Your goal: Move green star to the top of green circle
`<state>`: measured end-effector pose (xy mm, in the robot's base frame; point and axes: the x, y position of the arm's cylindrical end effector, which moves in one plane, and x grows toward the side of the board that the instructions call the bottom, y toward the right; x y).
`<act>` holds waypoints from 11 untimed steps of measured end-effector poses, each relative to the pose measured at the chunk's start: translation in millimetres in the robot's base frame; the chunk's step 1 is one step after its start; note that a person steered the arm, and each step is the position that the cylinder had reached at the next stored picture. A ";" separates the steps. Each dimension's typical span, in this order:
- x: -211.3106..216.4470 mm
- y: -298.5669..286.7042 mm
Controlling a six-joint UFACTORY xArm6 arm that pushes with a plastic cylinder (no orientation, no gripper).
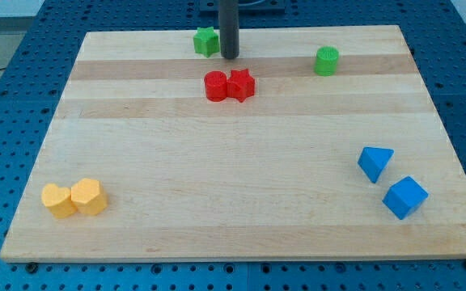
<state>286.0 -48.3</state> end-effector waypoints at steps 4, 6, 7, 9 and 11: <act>-56.3 -75.1; -51.1 73.7; -56.6 81.0; -55.3 178.1; -2.7 215.7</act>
